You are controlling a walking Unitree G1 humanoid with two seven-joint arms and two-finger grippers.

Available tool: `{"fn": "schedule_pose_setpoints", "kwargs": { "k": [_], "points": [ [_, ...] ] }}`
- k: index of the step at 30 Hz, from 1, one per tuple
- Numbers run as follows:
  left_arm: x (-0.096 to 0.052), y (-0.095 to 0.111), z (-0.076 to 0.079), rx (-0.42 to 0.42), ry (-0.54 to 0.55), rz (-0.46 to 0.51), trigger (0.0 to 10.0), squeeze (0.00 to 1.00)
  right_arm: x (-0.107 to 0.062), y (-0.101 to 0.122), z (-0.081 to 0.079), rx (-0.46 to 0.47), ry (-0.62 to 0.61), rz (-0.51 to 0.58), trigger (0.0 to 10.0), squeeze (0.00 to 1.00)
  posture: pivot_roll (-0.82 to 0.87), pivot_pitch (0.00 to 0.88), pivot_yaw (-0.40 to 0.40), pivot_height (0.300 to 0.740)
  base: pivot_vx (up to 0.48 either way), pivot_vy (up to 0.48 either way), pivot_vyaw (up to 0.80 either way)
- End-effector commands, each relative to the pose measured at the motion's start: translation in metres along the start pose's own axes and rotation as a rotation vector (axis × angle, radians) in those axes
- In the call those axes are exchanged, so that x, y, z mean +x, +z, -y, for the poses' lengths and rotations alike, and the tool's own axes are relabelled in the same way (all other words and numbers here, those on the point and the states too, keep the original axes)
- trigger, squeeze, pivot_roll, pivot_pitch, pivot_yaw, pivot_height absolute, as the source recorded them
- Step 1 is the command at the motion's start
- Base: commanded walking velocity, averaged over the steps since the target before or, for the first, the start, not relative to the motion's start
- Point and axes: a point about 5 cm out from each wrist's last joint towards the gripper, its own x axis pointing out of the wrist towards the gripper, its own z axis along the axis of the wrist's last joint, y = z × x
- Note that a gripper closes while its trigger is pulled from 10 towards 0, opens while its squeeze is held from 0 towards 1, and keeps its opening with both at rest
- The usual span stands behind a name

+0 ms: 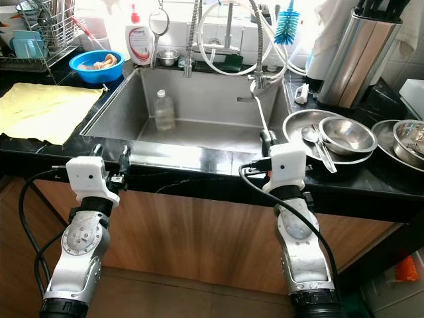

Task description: Kitchen organization

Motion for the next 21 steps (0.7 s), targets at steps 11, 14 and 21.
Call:
{"fn": "schedule_pose_setpoints", "kwargs": {
  "k": [11, 14, 21],
  "points": [
    [0.0018, 0.0033, 0.0004, 0.003, -0.008, 0.016, 10.0, 0.00, 0.0045, 0.0042, 0.0010, 0.026, -0.027, 0.002, 10.0, 0.00, -0.09, 0.000, -0.046, 0.740, 0.260, 0.000, 0.05],
    [0.0022, 0.0036, -0.0013, 0.009, -0.008, 0.017, 10.0, 0.00, 0.0054, 0.0037, 0.0001, 0.028, -0.027, -0.005, 10.0, 0.00, -0.09, 0.000, -0.046, 0.740, 0.305, 0.000, 0.00],
    [0.0032, 0.0046, -0.0019, 0.014, -0.012, 0.019, 10.0, 0.00, 0.0067, 0.0014, -0.0049, 0.045, -0.013, -0.024, 10.0, 0.00, -0.09, 0.000, -0.043, 0.740, 0.311, 0.000, 0.00]
  ]
}}
